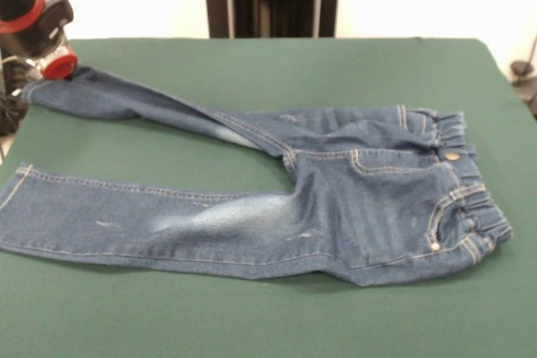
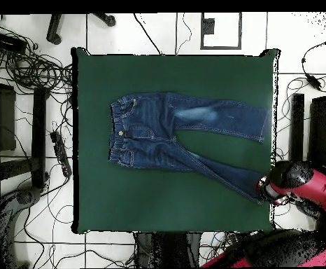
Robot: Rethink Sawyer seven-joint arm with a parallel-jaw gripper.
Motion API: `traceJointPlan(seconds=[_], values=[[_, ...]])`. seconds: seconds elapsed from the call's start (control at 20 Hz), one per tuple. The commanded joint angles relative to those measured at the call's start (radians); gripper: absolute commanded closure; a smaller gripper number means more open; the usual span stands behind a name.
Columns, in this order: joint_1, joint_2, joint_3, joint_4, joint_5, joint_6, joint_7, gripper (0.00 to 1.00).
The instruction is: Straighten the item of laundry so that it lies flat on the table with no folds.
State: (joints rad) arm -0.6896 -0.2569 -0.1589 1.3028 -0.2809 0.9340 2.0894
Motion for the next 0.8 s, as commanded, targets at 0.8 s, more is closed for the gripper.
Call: traceJointPlan(seconds=[0.8], values=[[0.027, 0.093, 0.058, -0.040, -0.047, 0.096, -0.062, 1.00]])
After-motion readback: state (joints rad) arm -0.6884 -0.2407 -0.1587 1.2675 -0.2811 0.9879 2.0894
